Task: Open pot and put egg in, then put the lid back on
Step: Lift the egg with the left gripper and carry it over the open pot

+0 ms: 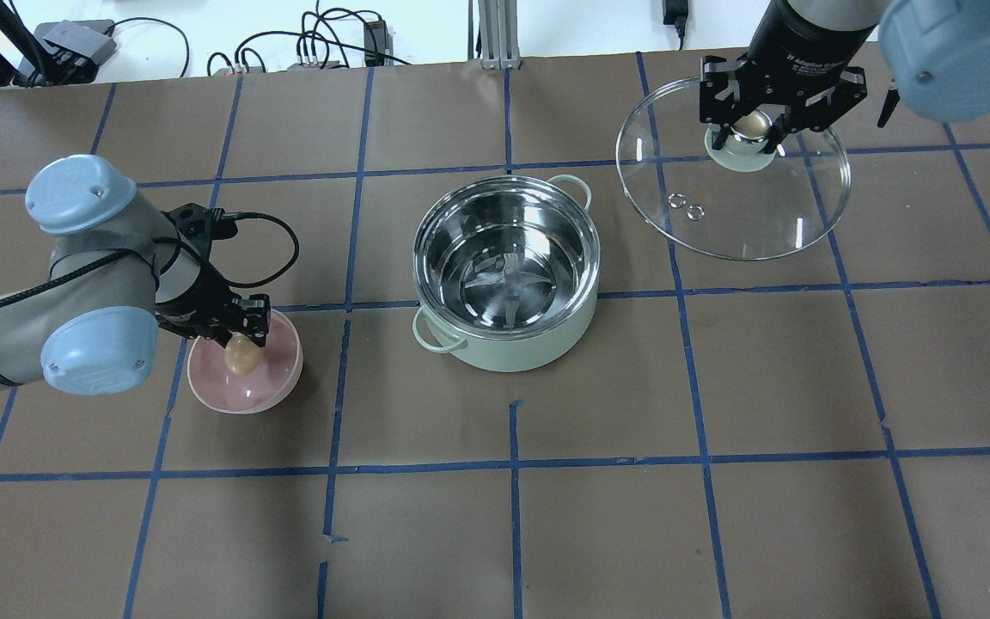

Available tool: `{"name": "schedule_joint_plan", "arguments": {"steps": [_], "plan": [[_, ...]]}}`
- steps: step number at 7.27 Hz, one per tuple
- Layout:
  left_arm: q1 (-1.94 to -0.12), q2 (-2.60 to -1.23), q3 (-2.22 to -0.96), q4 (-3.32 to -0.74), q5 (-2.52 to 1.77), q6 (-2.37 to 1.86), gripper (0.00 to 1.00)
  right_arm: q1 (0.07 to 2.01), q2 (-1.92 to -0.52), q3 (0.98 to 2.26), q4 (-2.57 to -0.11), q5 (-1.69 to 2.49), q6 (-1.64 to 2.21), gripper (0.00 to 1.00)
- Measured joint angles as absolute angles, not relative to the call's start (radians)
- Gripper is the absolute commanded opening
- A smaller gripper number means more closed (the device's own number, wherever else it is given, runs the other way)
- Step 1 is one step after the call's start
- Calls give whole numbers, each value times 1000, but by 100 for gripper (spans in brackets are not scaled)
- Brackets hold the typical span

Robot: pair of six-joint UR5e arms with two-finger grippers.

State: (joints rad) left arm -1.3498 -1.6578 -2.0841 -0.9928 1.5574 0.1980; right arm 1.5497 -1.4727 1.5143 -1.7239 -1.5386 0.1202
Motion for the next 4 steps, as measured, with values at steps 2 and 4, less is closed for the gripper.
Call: {"name": "schedule_joint_plan", "arguments": {"steps": [2, 4], "plan": [[-1451, -1638, -1967, -1079, 1542, 120, 1, 1547, -1474, 1515, -1721, -1538, 118, 34], [-1661, -1688, -1791, -1105, 1535, -51, 1, 1546, -1474, 1516, -1720, -1539, 114, 34]]}}
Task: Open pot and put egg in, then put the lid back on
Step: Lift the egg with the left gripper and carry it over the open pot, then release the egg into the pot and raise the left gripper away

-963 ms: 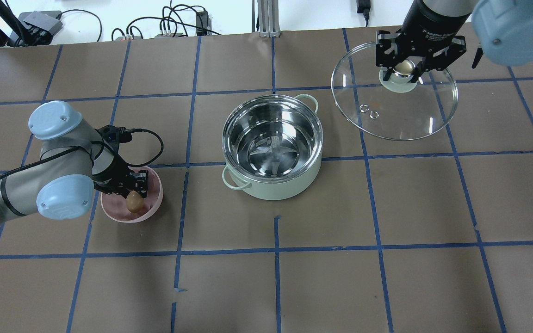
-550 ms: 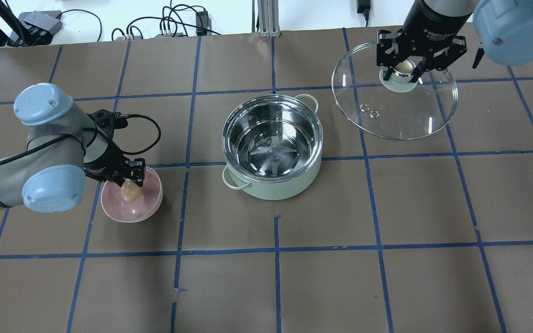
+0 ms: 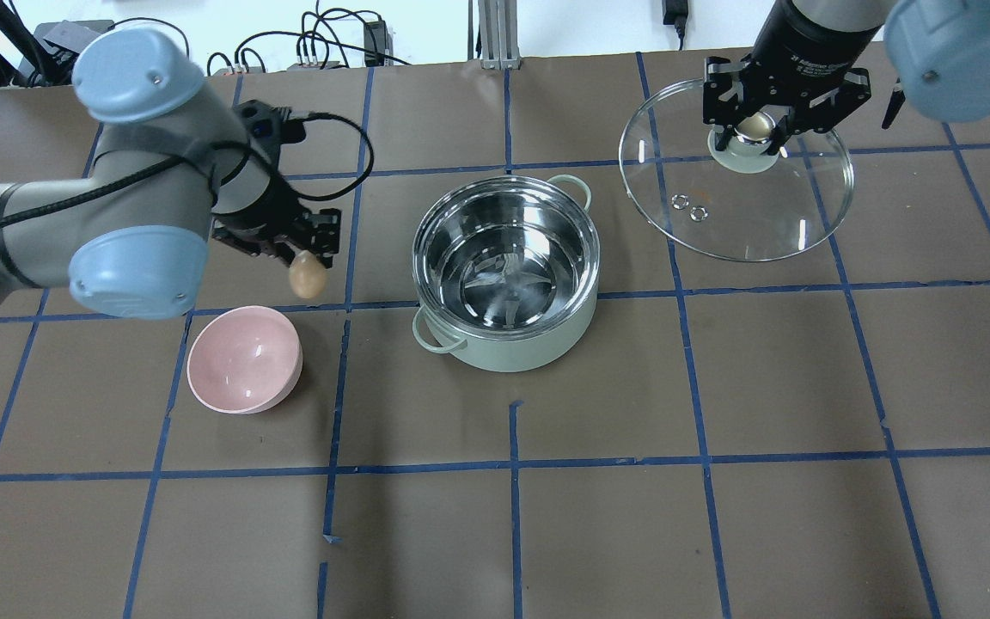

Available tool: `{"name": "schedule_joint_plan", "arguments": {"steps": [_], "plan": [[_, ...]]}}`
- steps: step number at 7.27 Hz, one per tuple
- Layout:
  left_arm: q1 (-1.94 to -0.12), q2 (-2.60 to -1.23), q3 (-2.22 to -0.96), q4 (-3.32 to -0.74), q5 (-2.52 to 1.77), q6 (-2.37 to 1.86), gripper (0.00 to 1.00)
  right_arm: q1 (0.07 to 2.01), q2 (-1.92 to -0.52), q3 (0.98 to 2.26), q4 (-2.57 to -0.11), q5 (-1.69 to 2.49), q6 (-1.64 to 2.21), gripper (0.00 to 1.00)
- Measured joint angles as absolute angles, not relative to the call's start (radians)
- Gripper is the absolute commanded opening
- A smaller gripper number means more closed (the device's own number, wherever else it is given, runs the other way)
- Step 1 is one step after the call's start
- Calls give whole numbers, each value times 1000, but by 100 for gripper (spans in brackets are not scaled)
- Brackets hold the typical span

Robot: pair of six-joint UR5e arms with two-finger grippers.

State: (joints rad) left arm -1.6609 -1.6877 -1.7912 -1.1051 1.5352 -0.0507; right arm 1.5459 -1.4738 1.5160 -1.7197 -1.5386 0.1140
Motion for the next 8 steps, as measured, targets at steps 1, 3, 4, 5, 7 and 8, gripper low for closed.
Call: {"name": "schedule_joint_plan", "arguments": {"steps": [1, 3, 4, 5, 7, 8], "plan": [[-1757, -1744, -1714, -1105, 1536, -134, 1, 1545, -1473, 1517, -1720, -1539, 107, 34], [-1881, -1888, -1607, -1059, 1542, -231, 1, 1544, -1473, 1520, -1721, -1543, 95, 34], [-1900, -1947, -1588, -1027, 1543, -239, 1, 1544, -1473, 1523, -1723, -1544, 93, 34], [-1907, -1989, -1583, -1008, 1541, -240, 30, 1545, -1473, 1524, -1724, -1545, 92, 34], [-1912, -2014, -1593, -1000, 1535, -233, 100, 1546, -1474, 1525, -1724, -1546, 92, 34], [-1912, -2003, -1596, -1002, 1537, -219, 100, 1546, -1474, 1525, -1724, -1547, 90, 34]]}}
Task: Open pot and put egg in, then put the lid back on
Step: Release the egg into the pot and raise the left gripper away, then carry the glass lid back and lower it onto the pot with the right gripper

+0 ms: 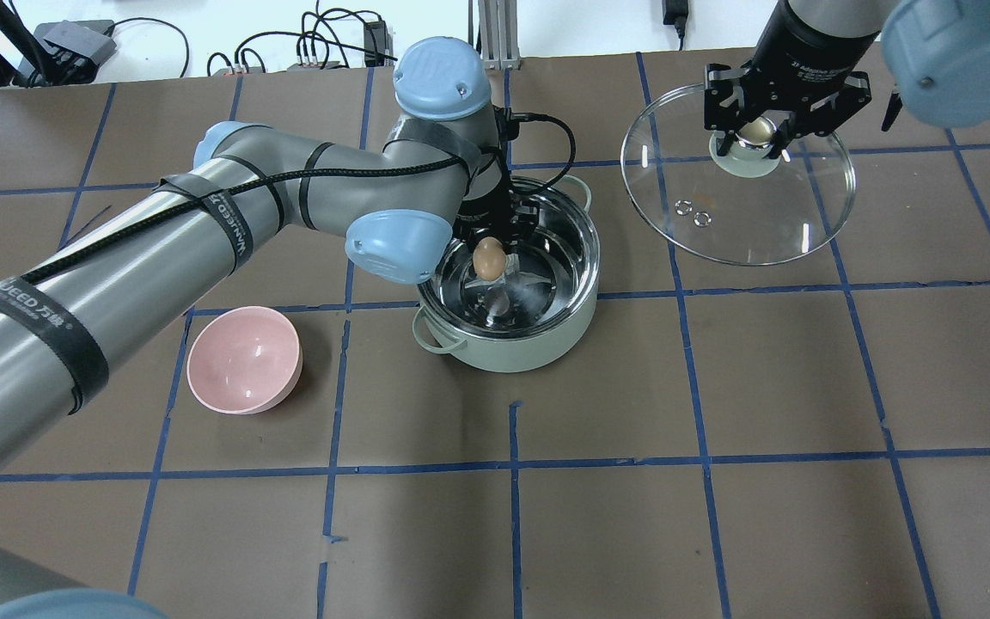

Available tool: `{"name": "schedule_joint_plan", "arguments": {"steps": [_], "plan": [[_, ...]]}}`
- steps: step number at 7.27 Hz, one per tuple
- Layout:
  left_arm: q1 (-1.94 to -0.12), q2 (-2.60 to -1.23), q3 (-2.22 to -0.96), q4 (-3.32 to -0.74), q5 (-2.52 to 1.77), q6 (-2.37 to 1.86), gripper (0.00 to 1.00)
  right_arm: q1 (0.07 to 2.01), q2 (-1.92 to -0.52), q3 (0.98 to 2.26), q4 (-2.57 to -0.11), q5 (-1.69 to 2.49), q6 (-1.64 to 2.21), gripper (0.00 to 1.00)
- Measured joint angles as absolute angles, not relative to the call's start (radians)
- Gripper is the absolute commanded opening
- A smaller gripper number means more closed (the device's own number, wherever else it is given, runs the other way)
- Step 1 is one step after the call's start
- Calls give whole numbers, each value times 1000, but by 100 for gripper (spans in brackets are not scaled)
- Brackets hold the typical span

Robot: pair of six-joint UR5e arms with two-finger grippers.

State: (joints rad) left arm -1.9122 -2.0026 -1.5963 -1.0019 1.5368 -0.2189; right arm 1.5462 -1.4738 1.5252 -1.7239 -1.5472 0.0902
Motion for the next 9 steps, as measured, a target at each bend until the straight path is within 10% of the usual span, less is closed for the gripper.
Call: {"name": "schedule_joint_plan", "arguments": {"steps": [9], "plan": [[-1609, -1508, -1572, -1651, 1576, -3, 100, 1737, -1423, 1516, -1761, -1538, 302, 34]]}}
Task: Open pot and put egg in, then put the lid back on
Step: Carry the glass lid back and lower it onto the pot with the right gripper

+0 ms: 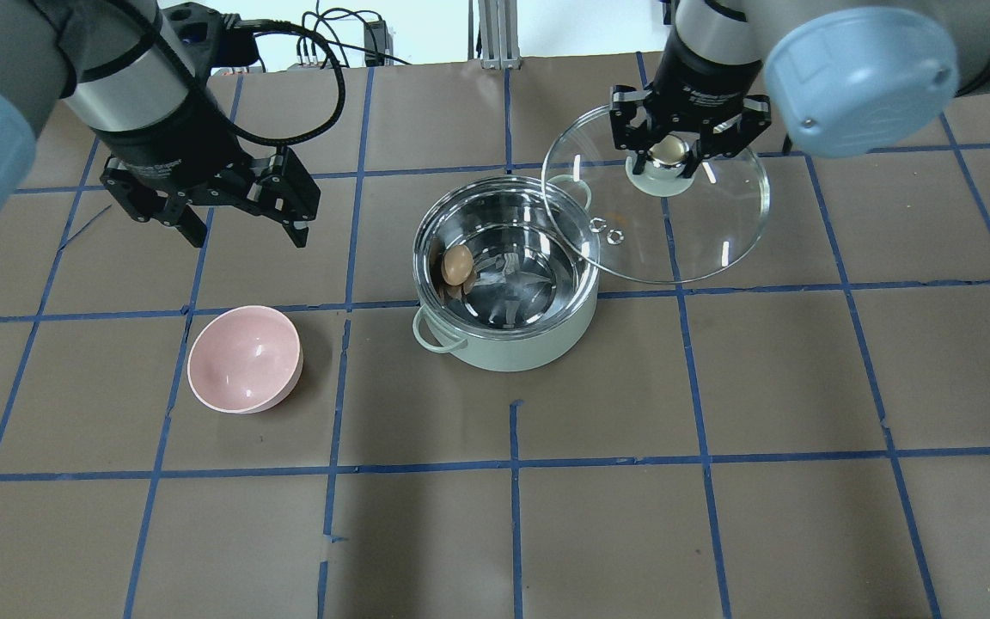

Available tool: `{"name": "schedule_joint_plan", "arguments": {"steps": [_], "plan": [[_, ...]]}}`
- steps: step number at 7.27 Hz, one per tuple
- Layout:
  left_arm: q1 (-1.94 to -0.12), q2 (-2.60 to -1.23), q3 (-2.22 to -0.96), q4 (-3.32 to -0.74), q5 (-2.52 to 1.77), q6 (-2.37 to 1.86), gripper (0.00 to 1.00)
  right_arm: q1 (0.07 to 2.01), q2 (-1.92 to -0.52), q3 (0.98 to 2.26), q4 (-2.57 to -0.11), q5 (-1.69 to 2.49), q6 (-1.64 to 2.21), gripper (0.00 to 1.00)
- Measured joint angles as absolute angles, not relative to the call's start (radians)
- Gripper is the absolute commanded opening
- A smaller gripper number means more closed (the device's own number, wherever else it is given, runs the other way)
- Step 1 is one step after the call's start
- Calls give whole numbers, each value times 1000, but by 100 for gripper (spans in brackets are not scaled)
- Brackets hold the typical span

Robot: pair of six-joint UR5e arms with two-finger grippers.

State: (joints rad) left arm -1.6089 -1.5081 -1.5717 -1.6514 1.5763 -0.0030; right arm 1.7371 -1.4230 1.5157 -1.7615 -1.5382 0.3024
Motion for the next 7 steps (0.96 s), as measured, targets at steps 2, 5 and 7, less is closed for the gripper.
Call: {"name": "schedule_joint_plan", "arguments": {"steps": [2, 5, 7], "plan": [[-1600, -1509, -1589, -1591, 1582, -8, 100, 1836, -1364, 1511, -1785, -1537, 423, 34], [-1604, -1510, -1596, -1546, 1583, -16, 100, 1932, -1265, 1454, -1795, -1535, 509, 34], [-1605, -1508, -1597, -1542, 1584, -17, 100, 1949, -1229, 1433, -1792, -1534, 519, 34]]}}
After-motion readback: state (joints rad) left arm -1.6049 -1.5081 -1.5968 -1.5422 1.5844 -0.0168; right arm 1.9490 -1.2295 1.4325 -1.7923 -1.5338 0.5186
